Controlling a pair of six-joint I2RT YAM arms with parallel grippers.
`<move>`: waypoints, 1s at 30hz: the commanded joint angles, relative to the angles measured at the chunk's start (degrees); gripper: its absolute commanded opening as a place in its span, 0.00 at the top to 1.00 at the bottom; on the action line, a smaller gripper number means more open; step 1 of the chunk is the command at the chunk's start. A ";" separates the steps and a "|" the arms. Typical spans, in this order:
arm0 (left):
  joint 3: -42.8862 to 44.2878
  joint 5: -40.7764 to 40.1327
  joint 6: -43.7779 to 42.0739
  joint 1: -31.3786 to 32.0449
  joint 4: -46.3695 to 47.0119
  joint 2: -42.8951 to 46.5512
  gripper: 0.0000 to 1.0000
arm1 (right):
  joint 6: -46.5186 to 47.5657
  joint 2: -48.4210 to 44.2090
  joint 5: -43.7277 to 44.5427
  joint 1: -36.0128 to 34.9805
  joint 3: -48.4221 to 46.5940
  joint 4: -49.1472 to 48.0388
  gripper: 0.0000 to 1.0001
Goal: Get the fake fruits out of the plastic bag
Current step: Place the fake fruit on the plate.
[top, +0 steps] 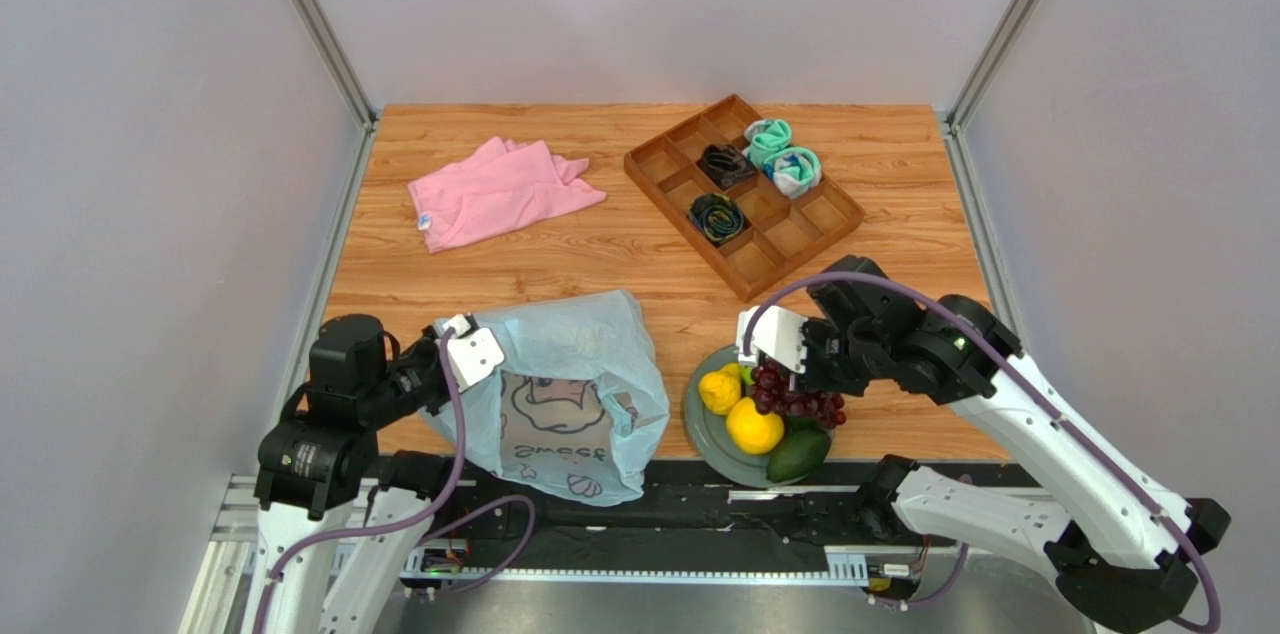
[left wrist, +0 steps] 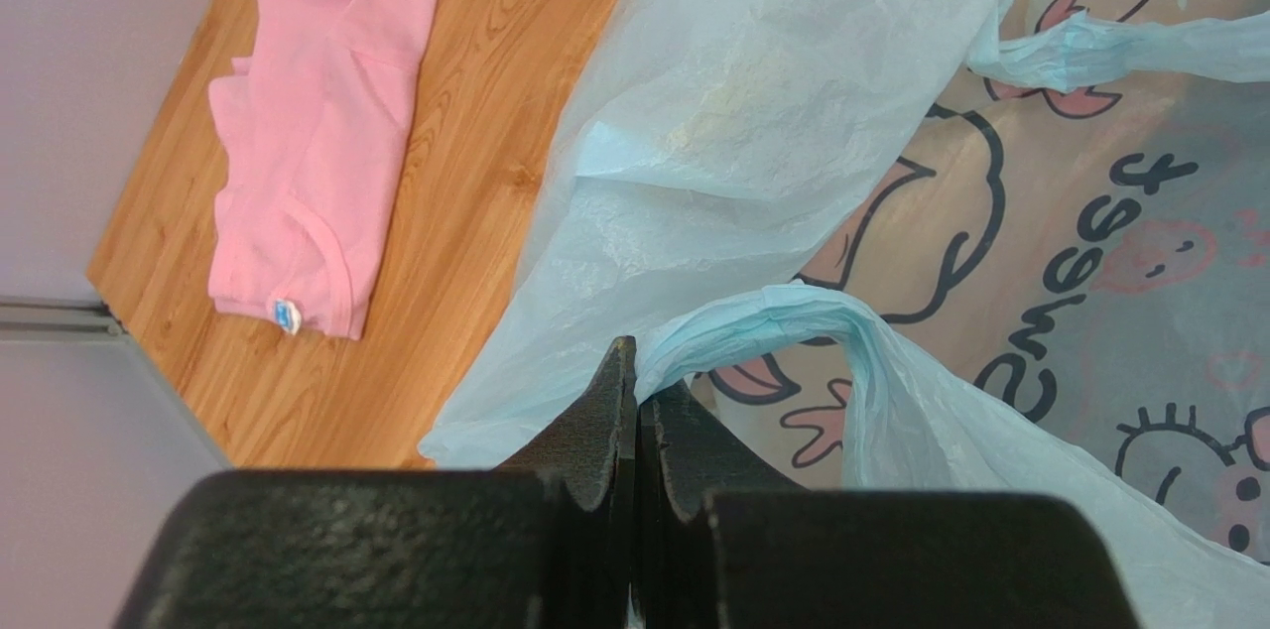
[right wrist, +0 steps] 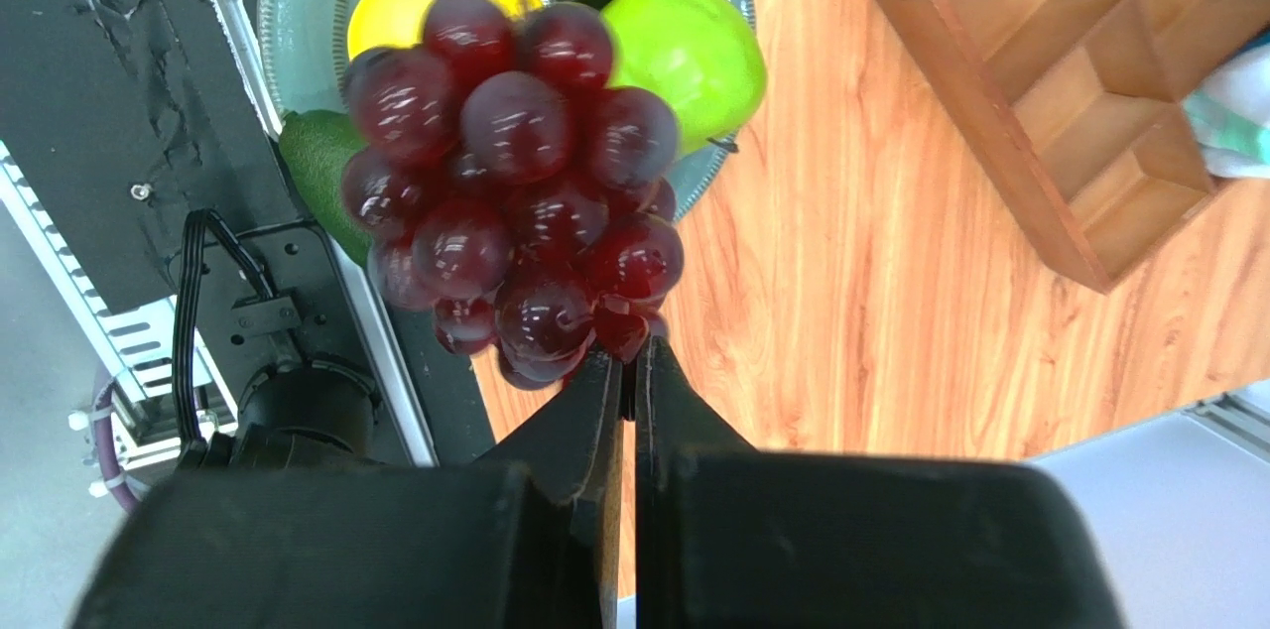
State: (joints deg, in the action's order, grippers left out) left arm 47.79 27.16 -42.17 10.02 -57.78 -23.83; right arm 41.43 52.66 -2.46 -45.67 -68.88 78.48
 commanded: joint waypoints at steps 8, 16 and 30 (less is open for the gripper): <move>0.81 0.53 0.95 -0.27 -0.58 1.51 1.00 | -0.74 8.94 -3.16 0.32 -0.29 -9.48 1.00; 0.99 0.44 1.04 -0.27 -1.37 2.21 1.00 | -2.93 14.66 -2.81 0.32 -1.42 -10.63 0.60; 2.22 1.06 2.88 -0.27 -2.08 1.25 1.00 | -11.20 26.69 -25.14 -8.02 -26.39 -18.00 0.56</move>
State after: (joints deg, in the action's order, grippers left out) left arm 48.14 27.14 -40.99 10.02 -59.20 -22.02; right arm 33.52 74.74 -18.70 -48.23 -92.53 67.79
